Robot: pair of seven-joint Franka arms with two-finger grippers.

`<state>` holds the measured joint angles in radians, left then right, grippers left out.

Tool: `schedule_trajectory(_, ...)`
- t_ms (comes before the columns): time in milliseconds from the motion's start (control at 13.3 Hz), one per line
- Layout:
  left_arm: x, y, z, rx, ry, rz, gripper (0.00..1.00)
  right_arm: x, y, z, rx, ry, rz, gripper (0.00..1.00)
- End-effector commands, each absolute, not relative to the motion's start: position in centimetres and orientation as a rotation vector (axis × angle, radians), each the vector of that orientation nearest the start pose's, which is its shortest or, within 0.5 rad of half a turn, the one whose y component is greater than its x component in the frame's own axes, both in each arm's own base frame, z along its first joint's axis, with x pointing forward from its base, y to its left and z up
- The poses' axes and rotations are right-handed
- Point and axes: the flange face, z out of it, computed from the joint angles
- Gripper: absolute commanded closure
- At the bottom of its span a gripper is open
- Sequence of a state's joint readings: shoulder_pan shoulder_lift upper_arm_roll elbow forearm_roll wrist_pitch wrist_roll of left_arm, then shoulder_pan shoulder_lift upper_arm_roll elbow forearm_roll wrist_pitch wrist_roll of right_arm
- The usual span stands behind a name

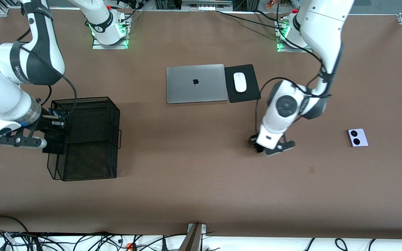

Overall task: Place phones with both arms
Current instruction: 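Release the phone into the basket while the left gripper sets down the flip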

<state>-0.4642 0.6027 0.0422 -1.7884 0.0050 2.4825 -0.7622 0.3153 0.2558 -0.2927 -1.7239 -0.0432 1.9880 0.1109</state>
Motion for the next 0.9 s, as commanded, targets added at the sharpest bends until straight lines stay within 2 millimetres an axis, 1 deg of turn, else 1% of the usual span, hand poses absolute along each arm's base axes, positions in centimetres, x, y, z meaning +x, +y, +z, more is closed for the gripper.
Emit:
schedule_trajectory(0,60.9,-34.0,22.2,-3.176,-0.447,-0.155,0.98,57.9,0.0,41.0,-3.194,0.045,-0.096,1.0)
schedule_trajectory(75,60.9,-36.6,22.3,-3.198,-0.403,-0.182,0.98,56.5,-0.5,39.3,-3.183,0.051,-0.13,1.0)
schedule_trajectory(150,60.5,-38.9,22.0,-3.218,-0.375,-0.184,0.98,55.7,-1.6,38.4,-3.181,0.041,-0.14,1.0)
schedule_trajectory(301,60.0,-42.3,21.1,-3.239,-0.312,-0.2,0.98,54.3,-3.1,37.1,-3.179,0.012,-0.124,1.0)
schedule_trajectory(376,59.3,-44.3,20.2,-3.25,-0.284,-0.196,0.98,53.8,-3.4,36.5,-3.176,0.013,-0.155,1.0)
schedule_trajectory(451,58.5,-46.0,18.6,-3.259,-0.283,-0.172,0.98,53.3,-3.8,35.8,-3.175,0.023,-0.15,1.0)
schedule_trajectory(602,58.6,-48.2,17.5,-3.275,-0.251,-0.201,0.98,52.8,-4.5,35.0,-3.177,0.027,-0.126,1.0)
schedule_trajectory(677,58.0,-50.0,17.1,-3.286,-0.211,-0.215,0.98,52.8,-5.1,34.8,-3.179,0.041,-0.135,1.0)
schedule_trajectory(752,57.9,-50.6,16.8,-3.289,-0.197,-0.221,0.98,52.9,-5.1,34.5,-3.182,0.04,-0.158,1.0)
schedule_trajectory(827,58.0,-50.7,16.9,-3.29,-0.191,-0.23,0.97,53.0,-5.2,33.9,-3.187,0.041,-0.186,1.0)
